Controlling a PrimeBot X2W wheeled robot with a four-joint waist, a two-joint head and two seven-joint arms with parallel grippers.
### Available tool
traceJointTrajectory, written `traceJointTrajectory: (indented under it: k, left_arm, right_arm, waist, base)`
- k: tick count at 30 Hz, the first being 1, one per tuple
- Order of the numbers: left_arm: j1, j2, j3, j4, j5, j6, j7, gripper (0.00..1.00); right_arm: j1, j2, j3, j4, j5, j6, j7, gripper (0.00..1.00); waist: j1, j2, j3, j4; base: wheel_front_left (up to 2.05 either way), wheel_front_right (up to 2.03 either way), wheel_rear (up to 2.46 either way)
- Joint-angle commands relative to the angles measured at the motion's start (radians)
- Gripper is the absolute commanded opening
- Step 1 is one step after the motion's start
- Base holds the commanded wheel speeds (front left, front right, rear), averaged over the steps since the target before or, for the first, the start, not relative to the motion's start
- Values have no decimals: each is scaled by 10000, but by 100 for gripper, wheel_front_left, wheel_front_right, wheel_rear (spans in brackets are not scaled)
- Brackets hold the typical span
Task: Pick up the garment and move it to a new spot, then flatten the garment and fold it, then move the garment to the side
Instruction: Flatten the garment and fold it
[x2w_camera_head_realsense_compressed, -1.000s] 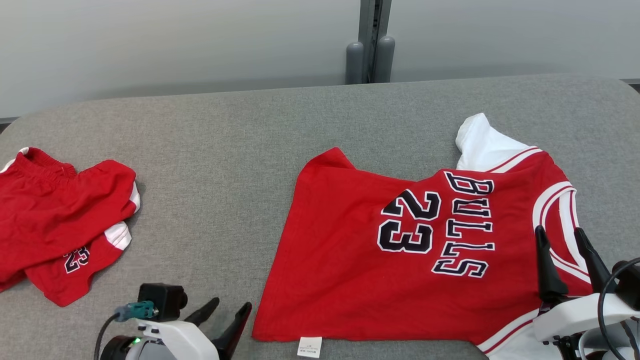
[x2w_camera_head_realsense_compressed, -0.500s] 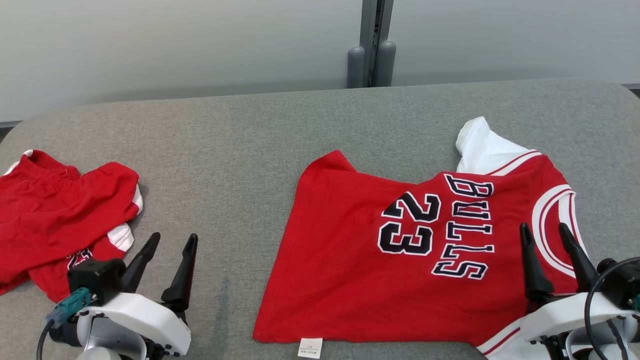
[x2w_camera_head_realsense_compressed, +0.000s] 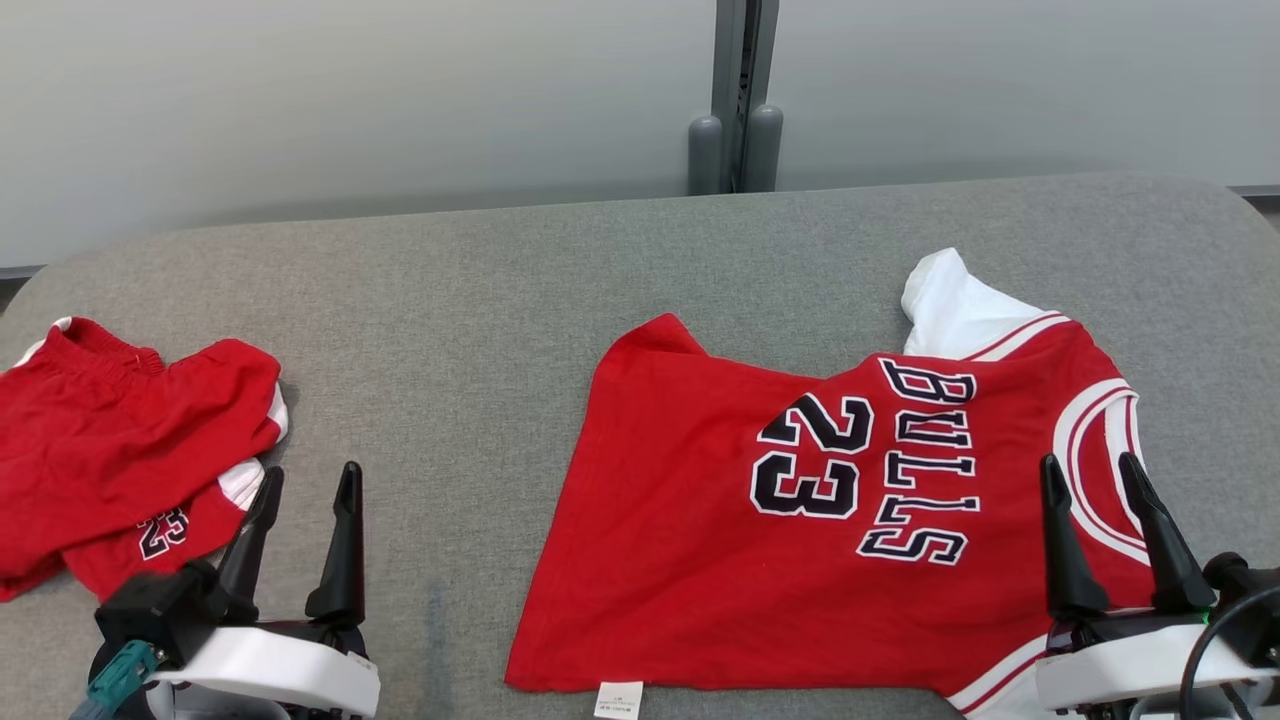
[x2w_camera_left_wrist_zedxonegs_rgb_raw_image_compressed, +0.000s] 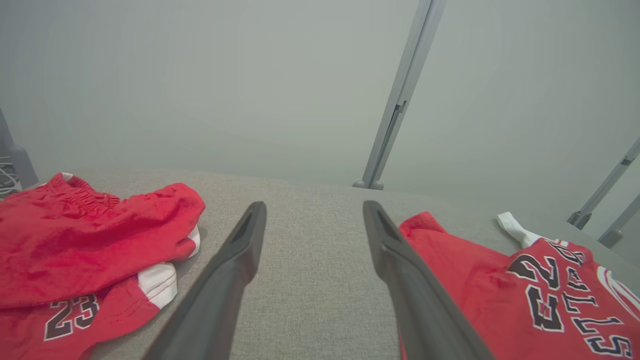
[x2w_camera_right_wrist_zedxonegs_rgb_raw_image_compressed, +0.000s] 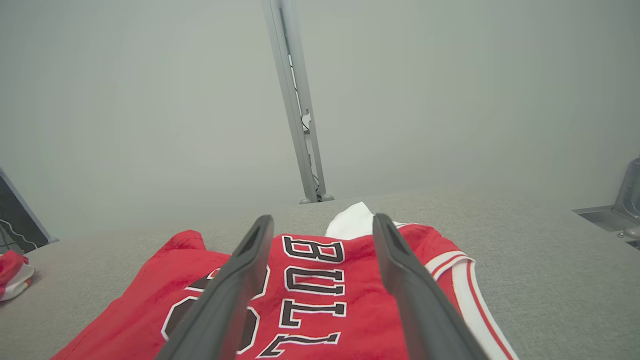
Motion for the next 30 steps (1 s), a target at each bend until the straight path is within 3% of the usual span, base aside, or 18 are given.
traceJointTrajectory:
  k: [1, 16, 30]
  left_arm:
    - [39, -18, 118, -7, 102, -65, -68, 100]
    - [223, -1258, 1413, 68, 1539, -1273, -86, 100]
    - [67, -1822, 2069, 417, 2161, -1968, -86, 100]
  right_arm:
    - [133, -55, -29, -72, 15, 3, -111, 100]
    - [-91, -58, 198, -1069, -126, 3, -346, 100]
    - [-181, -58, 238, -862, -125, 3, -342, 100]
  waist:
    - [0, 0, -21, 23]
    - [0, 0, 196, -28]
    - [0, 0, 391, 4]
  base:
    - [0, 0, 0]
    - [0, 0, 0]
    - [0, 0, 0]
